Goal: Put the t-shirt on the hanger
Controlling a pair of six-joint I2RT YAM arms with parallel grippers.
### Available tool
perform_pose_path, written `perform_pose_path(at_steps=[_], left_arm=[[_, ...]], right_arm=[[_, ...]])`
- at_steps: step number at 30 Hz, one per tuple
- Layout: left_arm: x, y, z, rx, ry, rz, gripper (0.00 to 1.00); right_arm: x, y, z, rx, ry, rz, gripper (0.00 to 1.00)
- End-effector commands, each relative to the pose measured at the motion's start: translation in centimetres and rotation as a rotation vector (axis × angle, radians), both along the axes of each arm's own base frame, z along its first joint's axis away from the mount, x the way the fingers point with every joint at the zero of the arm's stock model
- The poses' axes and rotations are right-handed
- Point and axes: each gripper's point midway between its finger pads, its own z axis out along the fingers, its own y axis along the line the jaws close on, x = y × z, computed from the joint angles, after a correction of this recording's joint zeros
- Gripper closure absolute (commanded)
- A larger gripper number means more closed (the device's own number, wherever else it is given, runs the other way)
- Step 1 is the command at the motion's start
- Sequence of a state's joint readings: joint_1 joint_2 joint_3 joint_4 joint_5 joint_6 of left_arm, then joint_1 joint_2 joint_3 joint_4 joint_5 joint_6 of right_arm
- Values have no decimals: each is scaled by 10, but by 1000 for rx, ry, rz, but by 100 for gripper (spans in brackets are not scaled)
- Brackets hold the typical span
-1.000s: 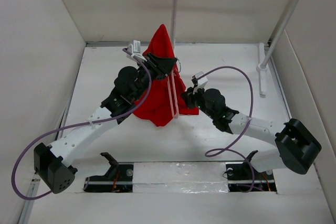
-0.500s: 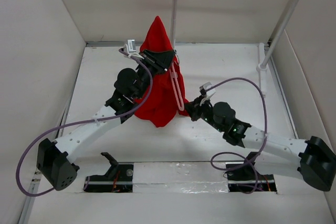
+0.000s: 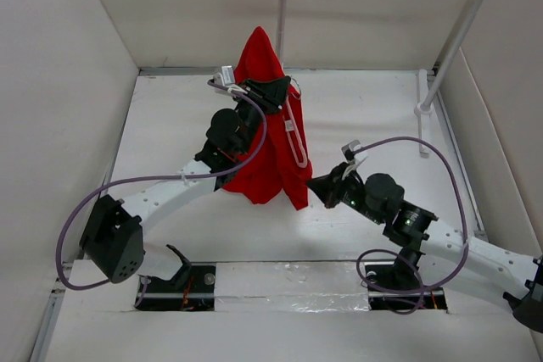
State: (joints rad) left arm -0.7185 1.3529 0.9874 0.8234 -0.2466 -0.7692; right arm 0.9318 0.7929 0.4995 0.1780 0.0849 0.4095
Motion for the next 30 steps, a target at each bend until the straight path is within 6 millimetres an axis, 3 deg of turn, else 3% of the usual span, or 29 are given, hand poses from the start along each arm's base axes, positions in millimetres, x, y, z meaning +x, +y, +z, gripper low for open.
perform_pose_path(at_steps=[1,7,10,11,13,14,15,18,20,22,24,25,29,30], left_arm=[[-7,24,57,-98,-178,82,100],[-3,23,61,-57,-199,106,100],[1,19,50,0,-194,113,100],[2,18,46,8,-191,108,100],[0,8,29,33,-173,76,100],[-3,2,24,41,-165,60,100],[-1,1,13,61,-148,59,100],[-7,-9,-8,78,-114,13,100],[-8,-13,-20,70,-61,-14,100],[-14,-13,-29,54,-20,-46,100],[-18,-13,-50,71,55,-70,100],[-26,-14,-51,66,61,-103,100],[-40,-3,-90,48,167,-170,100],[-44,-3,-95,41,176,-186,100]], right_arm=[[-20,-4,-7,-72,92,55,100],[-37,-5,-1,-97,165,107,100],[-39,-10,24,-61,149,101,100],[-41,-12,45,-23,123,102,100],[-43,-14,63,2,105,105,100],[-43,-12,72,15,99,109,100],[-44,-10,92,47,76,123,100],[-42,3,120,59,56,165,100],[-38,11,127,63,49,171,100],[-24,24,113,38,68,148,100],[-15,31,92,4,105,122,100],[-8,36,65,-44,147,103,100],[-11,46,25,-49,242,119,100],[-13,48,23,-41,252,131,100]])
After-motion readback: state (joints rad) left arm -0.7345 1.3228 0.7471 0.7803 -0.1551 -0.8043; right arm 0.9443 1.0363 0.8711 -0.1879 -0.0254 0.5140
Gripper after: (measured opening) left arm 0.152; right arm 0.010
